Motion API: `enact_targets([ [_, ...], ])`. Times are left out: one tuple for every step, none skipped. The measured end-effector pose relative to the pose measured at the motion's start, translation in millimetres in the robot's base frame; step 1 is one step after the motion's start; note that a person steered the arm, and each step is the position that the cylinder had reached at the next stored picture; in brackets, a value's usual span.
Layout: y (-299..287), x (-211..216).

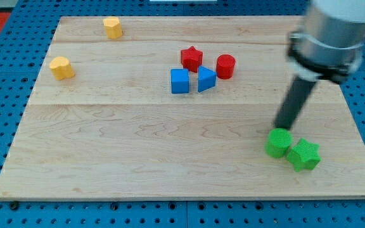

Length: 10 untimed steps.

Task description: Move the triangle left side of the red star

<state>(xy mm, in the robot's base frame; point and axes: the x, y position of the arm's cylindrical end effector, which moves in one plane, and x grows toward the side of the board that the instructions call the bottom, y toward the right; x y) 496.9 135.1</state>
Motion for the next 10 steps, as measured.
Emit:
enact_targets([
  [-30,-5],
  [-30,-31],
  [-30,-59],
  [-26,-63],
  [-24,-61],
  [-23,-61],
  [-25,-61],
  [-38,-61],
  [-46,-61],
  [-78,-84],
])
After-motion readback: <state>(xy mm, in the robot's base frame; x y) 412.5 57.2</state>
